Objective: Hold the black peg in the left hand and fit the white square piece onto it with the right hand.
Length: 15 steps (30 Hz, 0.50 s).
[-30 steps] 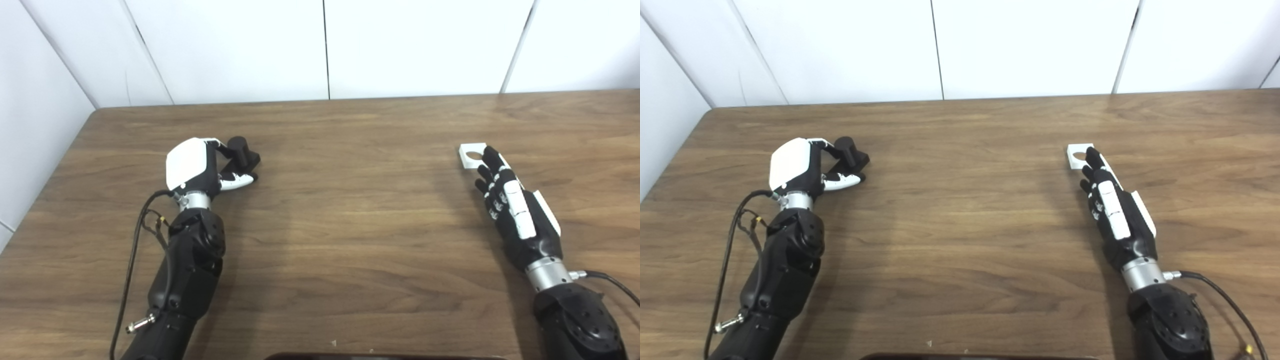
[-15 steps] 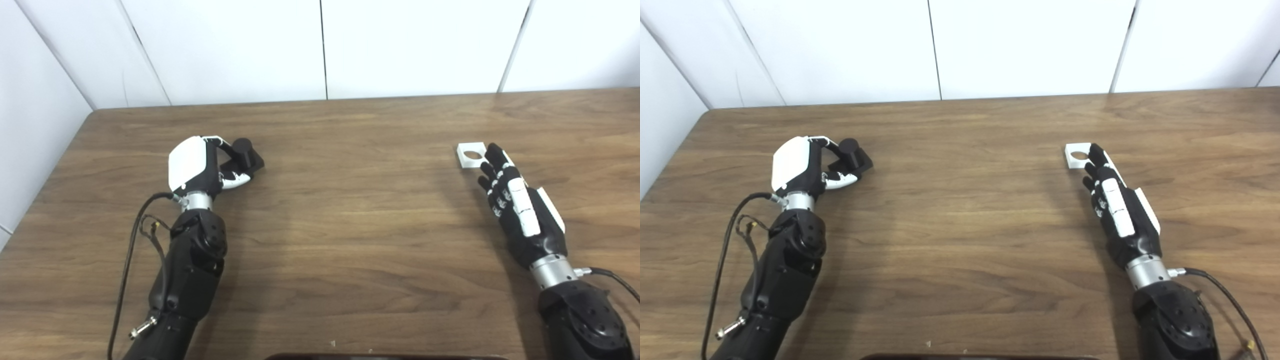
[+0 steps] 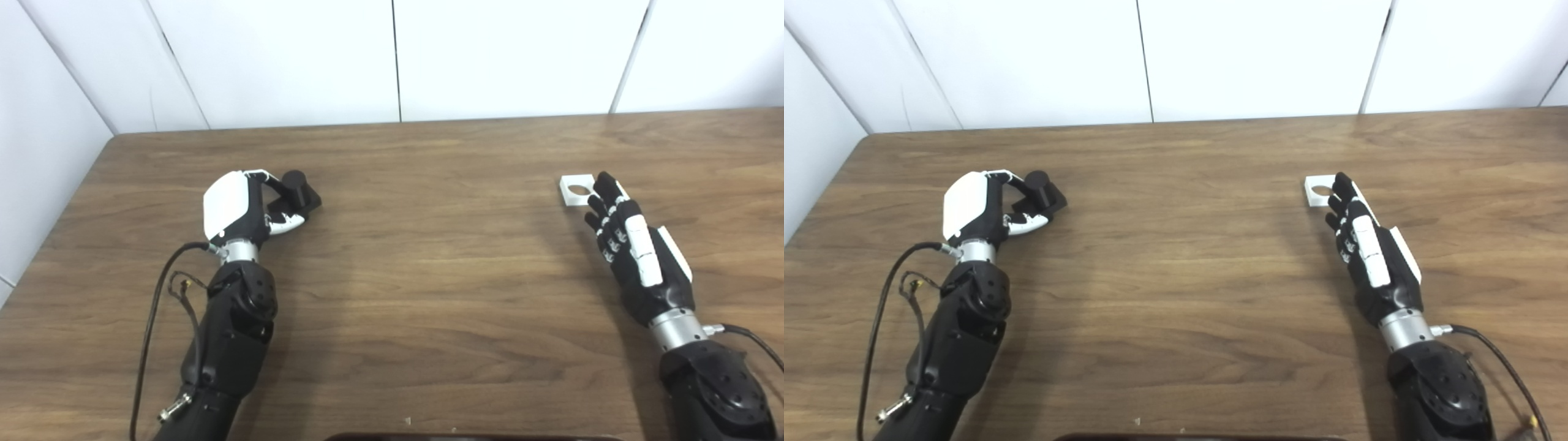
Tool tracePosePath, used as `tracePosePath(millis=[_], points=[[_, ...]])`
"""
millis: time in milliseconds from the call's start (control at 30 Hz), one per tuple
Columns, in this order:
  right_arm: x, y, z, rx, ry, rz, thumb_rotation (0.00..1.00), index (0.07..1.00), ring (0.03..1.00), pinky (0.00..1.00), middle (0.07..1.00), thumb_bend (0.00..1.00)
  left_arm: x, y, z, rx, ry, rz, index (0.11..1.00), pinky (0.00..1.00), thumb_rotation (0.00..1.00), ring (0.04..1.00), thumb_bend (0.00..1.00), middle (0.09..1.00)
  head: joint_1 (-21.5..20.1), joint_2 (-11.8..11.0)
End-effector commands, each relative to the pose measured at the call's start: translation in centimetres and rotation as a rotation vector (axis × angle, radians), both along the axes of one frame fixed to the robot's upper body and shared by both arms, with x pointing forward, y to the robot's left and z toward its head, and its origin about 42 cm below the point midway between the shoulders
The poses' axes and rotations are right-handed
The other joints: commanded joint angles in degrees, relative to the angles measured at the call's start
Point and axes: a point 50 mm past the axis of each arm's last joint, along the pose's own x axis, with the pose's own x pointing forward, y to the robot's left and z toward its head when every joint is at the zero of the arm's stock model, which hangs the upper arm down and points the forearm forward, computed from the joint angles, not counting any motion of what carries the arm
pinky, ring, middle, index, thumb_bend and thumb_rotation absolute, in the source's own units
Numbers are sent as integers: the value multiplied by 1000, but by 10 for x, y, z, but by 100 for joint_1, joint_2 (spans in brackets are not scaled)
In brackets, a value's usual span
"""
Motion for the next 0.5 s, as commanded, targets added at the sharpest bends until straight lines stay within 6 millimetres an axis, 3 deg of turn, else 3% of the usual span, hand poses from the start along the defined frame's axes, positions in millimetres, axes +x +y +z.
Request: tracePosePath(millis=[0, 133, 467], points=[[9, 2, 22, -2, -87, 19, 889, 988, 1000, 1000, 1000, 591, -3, 4, 9, 34, -20, 1, 481, 783, 64, 891, 525, 786, 5, 4], [10, 3, 21, -7, -85, 24, 895, 991, 1000, 1000, 1000, 588, -16, -5, 11, 25, -23, -44, 481, 833, 65, 904, 525, 782, 5, 4], [9, 5, 18, -6, -73, 26, 886, 1000, 1000, 1000, 1000, 584, -46, -34, 14, 21, -67, -152, 481, 805, 61, 901, 525, 783, 24, 36]])
